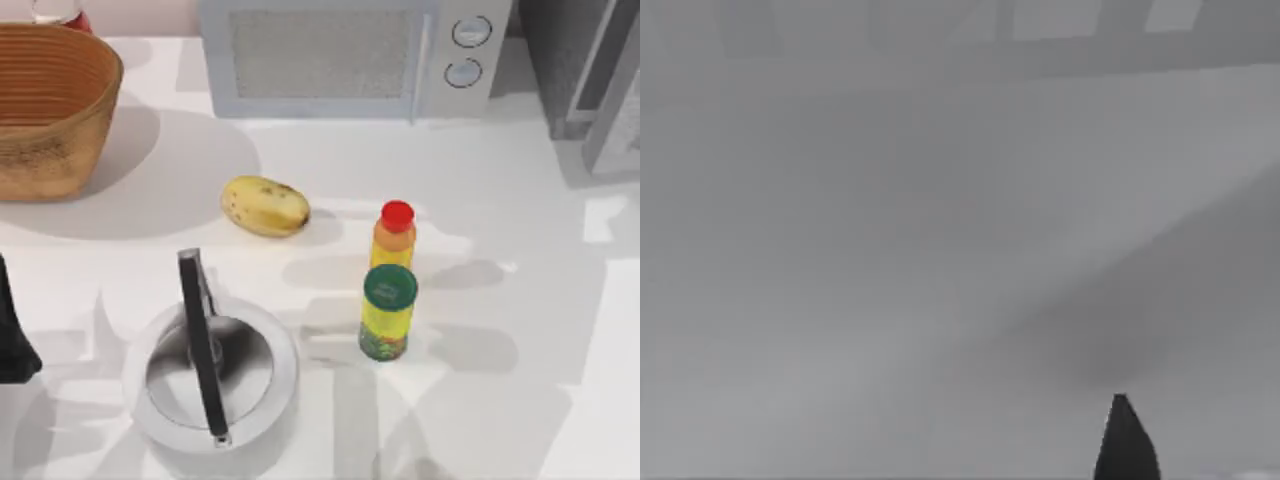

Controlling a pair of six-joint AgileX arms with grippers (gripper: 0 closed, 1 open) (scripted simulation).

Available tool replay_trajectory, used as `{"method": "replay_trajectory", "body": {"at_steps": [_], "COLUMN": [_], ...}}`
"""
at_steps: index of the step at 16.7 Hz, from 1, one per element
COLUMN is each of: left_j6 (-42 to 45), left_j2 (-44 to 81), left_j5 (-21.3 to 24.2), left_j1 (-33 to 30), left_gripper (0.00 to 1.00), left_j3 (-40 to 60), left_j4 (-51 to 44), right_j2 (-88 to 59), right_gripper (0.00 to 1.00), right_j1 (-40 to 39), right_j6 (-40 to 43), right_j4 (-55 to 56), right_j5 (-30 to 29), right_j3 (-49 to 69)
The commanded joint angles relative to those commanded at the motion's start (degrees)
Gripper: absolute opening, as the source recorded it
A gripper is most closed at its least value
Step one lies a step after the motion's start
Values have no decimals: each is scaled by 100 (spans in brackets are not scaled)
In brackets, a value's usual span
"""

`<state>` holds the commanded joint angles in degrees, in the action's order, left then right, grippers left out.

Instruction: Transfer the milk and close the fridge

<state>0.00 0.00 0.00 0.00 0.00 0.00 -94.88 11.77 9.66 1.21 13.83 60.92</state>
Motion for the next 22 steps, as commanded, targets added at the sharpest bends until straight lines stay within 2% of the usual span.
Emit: {"method": "replay_trajectory", "body": {"at_steps": [4,7,14,22], "left_j6": [0,0,0,0], "left_j2": [0,0,0,0], "left_j5": [0,0,0,0], "left_j1": [0,0,0,0], "left_gripper": [100,100,100,100], "left_j3": [0,0,0,0], "left_j4": [0,0,0,0], "right_j2": [158,212,106,-953], "right_gripper": [100,100,100,100], "right_j1": [-754,-977,-932,-933], "right_j6": [-724,-980,-985,-993], "right_j4": [270,336,311,63], "right_j5": [-864,-1203,-1235,-1265], "right_j3": [-427,-601,-535,816]}}
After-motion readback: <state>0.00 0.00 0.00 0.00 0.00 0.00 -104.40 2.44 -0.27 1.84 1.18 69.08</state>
